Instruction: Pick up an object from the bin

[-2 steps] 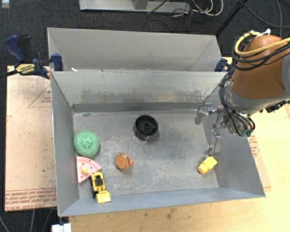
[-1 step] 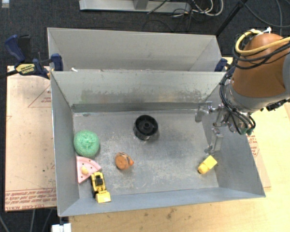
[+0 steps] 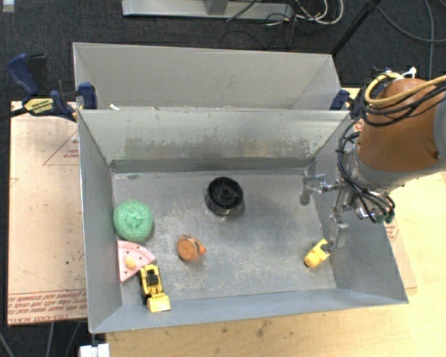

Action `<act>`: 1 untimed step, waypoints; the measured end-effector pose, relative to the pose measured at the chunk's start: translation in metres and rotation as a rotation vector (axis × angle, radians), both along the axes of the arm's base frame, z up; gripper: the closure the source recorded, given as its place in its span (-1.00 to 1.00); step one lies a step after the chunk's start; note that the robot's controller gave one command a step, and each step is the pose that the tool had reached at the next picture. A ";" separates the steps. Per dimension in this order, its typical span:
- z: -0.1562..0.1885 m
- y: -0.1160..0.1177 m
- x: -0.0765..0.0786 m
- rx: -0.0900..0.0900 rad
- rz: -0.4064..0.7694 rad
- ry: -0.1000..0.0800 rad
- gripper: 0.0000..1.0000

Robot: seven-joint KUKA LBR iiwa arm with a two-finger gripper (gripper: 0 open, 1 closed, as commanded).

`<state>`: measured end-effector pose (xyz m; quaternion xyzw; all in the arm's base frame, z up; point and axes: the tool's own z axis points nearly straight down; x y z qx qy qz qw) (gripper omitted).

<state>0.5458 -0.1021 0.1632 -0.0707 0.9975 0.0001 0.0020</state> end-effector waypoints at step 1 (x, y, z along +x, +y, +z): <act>-0.010 -0.054 -0.025 -0.001 0.067 0.004 -1.00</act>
Offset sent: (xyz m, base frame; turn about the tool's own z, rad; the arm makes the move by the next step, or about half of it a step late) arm -0.0336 -0.0499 -0.0410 -0.2871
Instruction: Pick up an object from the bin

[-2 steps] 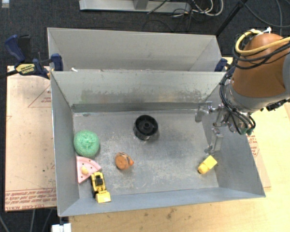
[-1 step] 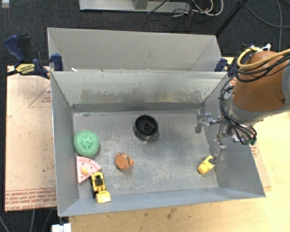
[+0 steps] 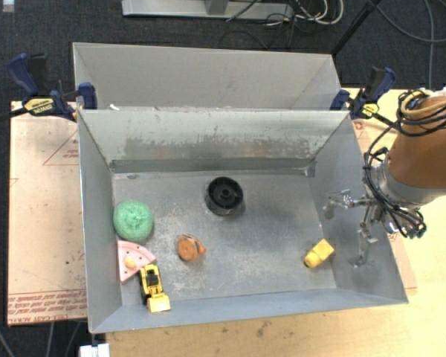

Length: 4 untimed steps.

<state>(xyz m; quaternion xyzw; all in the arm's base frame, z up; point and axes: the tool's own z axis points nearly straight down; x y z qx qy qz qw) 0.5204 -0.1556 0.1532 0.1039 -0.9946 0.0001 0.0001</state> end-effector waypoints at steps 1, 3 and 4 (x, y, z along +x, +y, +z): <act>-0.030 0.004 -0.007 0.001 0.219 -0.002 -1.00; -0.083 0.009 0.003 0.015 0.417 0.001 1.00; -0.083 0.009 0.003 0.015 0.417 0.001 1.00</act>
Offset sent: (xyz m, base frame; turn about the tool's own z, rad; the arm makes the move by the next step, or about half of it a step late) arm -0.0016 0.0009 -0.0832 -0.2427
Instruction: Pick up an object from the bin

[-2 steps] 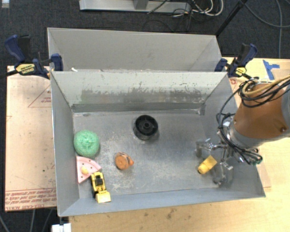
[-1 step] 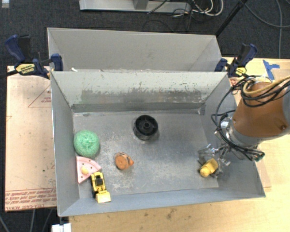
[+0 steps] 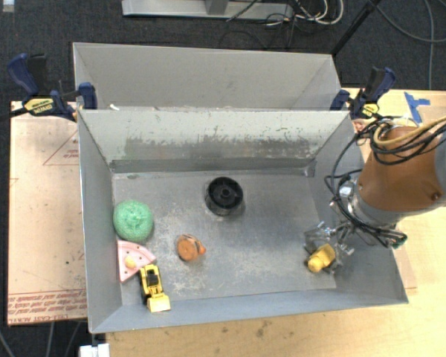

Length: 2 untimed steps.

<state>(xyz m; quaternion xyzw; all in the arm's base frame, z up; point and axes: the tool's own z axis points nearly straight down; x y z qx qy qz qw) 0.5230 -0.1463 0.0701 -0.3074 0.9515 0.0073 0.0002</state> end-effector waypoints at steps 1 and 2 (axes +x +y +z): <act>0.001 0.001 0.000 0.000 0.000 0.000 1.00; 0.006 0.001 -0.001 -0.004 0.003 -0.002 1.00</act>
Offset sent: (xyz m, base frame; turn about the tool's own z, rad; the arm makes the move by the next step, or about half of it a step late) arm 0.0000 -0.0001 0.0370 0.0000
